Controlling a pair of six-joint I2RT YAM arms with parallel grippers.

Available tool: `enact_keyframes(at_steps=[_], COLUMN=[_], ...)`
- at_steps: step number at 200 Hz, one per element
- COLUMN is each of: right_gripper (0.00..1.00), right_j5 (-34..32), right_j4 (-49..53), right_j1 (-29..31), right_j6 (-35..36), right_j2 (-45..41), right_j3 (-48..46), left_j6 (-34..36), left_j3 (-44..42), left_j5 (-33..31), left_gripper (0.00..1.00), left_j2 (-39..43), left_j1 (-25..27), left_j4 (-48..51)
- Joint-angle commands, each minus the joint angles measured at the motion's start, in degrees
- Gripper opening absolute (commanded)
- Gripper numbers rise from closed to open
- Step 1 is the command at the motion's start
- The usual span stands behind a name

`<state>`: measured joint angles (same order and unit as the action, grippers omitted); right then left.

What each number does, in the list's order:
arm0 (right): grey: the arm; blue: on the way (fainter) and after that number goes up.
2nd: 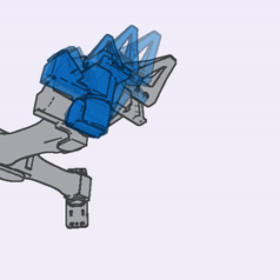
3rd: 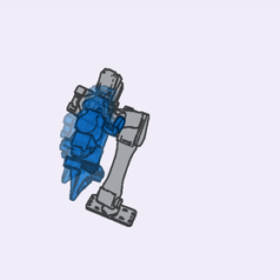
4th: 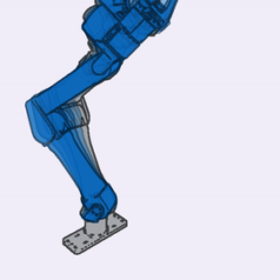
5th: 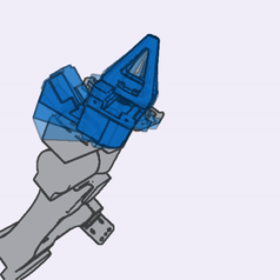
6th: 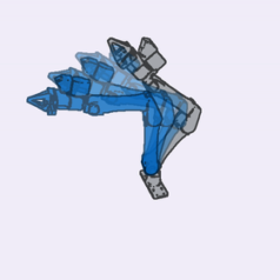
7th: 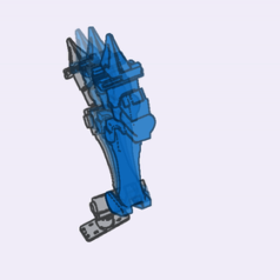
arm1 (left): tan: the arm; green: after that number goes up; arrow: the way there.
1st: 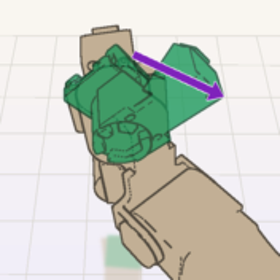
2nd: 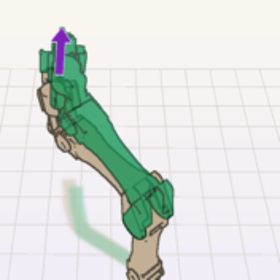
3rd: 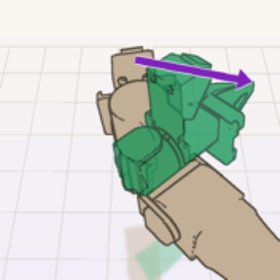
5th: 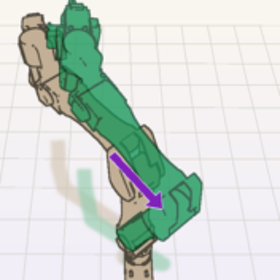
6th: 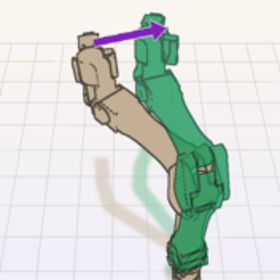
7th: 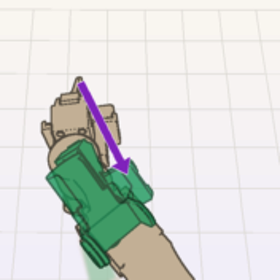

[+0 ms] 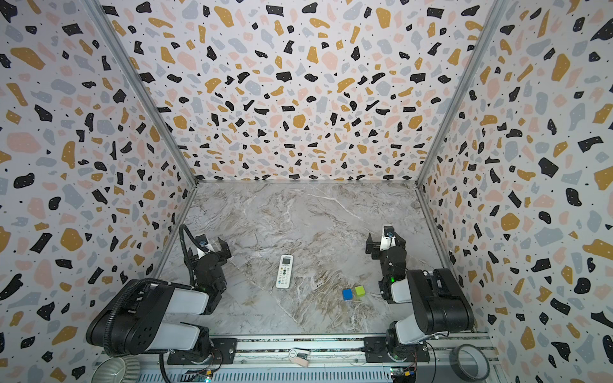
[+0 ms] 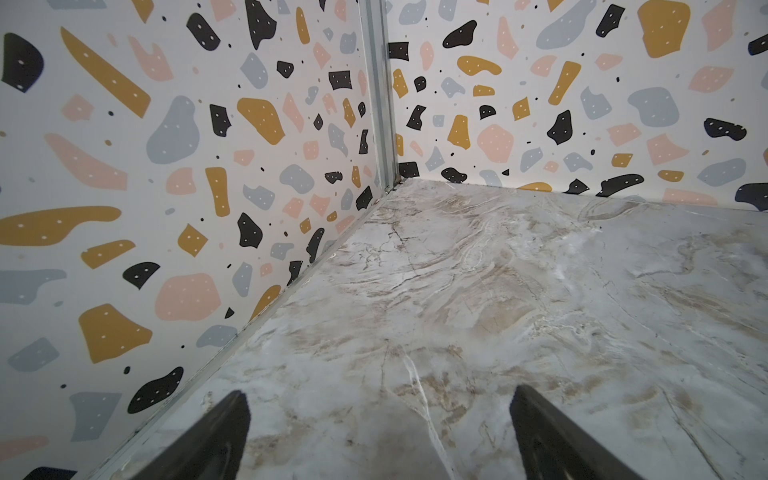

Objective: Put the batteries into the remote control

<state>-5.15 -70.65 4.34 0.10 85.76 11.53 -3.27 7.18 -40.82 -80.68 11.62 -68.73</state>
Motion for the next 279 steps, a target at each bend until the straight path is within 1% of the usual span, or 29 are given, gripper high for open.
enact_keyframes(at_steps=[1, 62, 71, 87, 94, 101, 110, 115, 127, 138, 143, 149, 157, 164, 251, 279], right_gripper=[0.99, 0.99, 0.99, 0.99, 0.99, 0.99, 0.99, 0.99, 0.99, 0.99, 0.99, 0.99, 0.99, 0.99, 0.99, 0.99], right_j5=[-0.04, -0.21, -2.12, -4.63, -4.70, -4.68, -3.01, -1.95, -2.97, -4.48, -4.75, -5.42, -3.24, -1.63, -1.96, 1.76], right_j4=[0.08, -0.38, -1.46, -7.20, -8.50, -7.00, -2.03, -0.88, -2.98, -7.71, -7.54, -5.06, -0.96, -0.65, -1.39, 0.08], right_j1=[0.14, 0.20, 1.22, 4.19, 4.19, 3.91, 2.49, 1.68, 2.27, 3.54, 3.58, 3.29, 1.78, 0.55, 0.83, 0.24], right_j6=[-0.36, -0.15, 0.25, 2.77, 2.78, 2.37, 1.03, 0.71, 1.36, 2.22, 2.08, 1.36, 0.06, -0.51, -0.17, 0.47], right_j2=[-0.29, -0.54, -0.76, -0.99, -0.73, -0.44, -0.34, -0.36, -0.84, -0.82, -0.65, -0.42, -0.07, -0.30, -0.83, -0.59], right_j3=[0.77, 0.41, -0.34, -3.06, -3.38, -2.44, -0.38, 0.18, -1.19, -3.13, -2.78, -1.47, 0.40, 0.45, -0.33, 0.65], left_j6=[-0.62, -0.66, -0.64, -0.60, -0.62, -0.64, -0.61, -0.60, -0.61, -0.60, -0.63, -0.60, -0.66, -0.62, -0.62, -0.64], left_j3=[0.55, 0.60, 0.56, 0.55, 0.55, 0.55, 0.55, 0.55, 0.55, 0.58, 0.55, 0.55, 0.55, 0.55, 0.56, 0.57], left_j5=[0.08, 0.16, 0.15, 0.17, 0.13, 0.17, 0.13, 0.15, 0.13, 0.17, 0.13, 0.17, 0.12, 0.12, 0.28, 0.22], left_gripper=[1.00, 0.99, 1.00, 0.99, 0.99, 0.99, 0.99, 0.99, 1.00, 1.00, 0.99, 0.99, 0.99, 0.99, 1.00, 1.00], left_j2=[0.54, 0.57, 0.53, 0.55, 0.59, 0.61, 0.52, 0.58, 0.60, 0.52, 0.57, 0.54, 0.55, 0.58, 0.50, 0.51], left_j1=[-0.37, -0.37, -0.37, -0.37, -0.37, -0.37, -0.37, -0.37, -0.37, -0.37, -0.37, -0.37, -0.36, -0.37, -0.37, -0.37], left_j4=[-3.41, -3.34, -3.51, -3.47, -3.43, -3.43, -3.43, -3.43, -3.43, -3.43, -3.43, -3.43, -3.43, -3.43, -3.52, -3.51])
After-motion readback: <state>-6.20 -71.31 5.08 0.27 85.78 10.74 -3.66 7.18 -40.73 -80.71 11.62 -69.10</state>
